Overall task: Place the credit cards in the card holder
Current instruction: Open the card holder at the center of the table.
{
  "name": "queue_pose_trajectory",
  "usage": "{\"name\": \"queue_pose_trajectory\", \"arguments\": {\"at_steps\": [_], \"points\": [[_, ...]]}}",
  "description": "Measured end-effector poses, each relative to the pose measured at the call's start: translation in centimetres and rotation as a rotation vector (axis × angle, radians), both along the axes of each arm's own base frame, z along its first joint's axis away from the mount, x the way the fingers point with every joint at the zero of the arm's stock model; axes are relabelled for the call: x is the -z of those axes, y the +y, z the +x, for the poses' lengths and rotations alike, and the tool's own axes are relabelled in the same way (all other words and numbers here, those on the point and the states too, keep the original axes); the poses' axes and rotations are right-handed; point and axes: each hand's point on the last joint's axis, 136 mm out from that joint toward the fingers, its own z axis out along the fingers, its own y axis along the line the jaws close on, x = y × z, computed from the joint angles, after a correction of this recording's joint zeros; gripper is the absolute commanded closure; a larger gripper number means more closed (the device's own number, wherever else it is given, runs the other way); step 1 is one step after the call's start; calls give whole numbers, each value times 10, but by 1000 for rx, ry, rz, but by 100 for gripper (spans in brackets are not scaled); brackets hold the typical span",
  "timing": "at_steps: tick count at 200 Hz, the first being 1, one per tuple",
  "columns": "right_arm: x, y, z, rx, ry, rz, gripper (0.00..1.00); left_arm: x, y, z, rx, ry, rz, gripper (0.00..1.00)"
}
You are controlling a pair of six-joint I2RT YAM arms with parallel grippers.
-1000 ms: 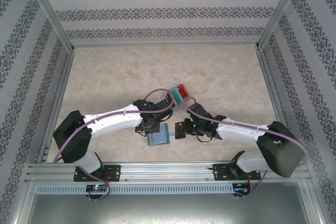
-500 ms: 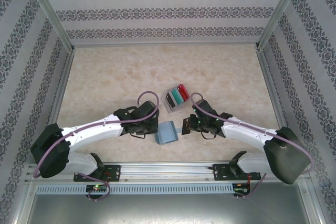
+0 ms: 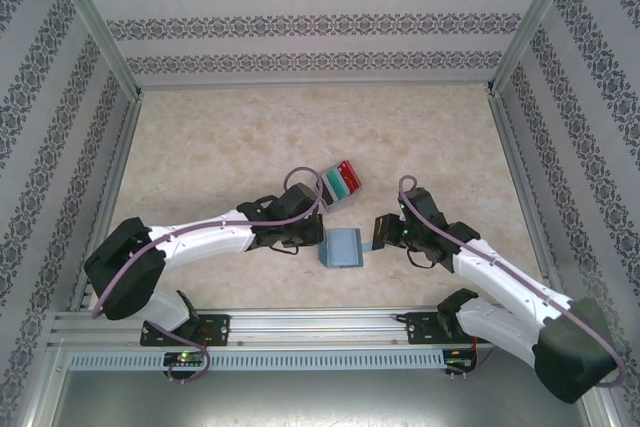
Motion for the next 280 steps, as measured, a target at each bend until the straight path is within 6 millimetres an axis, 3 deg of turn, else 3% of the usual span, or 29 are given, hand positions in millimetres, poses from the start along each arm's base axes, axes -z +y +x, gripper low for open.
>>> {"name": "queue_pose_trajectory", "arguments": {"at_steps": [31, 79, 135, 196, 243, 280], "points": [[-10, 11, 1, -49, -29, 51, 100, 3, -1, 0, 3, 8, 3, 100], [17, 29, -11, -134, 77, 37, 100, 3, 0, -1, 5, 7, 5, 100], [18, 40, -9, -164, 79, 66, 100, 3, -1, 0, 5, 9, 7, 100], [25, 40, -9, -164, 97, 55, 100, 3, -1, 0, 5, 11, 10, 100], [12, 38, -9, -158, 55, 60, 100, 4, 1, -1, 3, 14, 19, 100], [22, 37, -11, -157, 89, 42, 100, 4, 1, -1, 3, 16, 20, 100]]}}
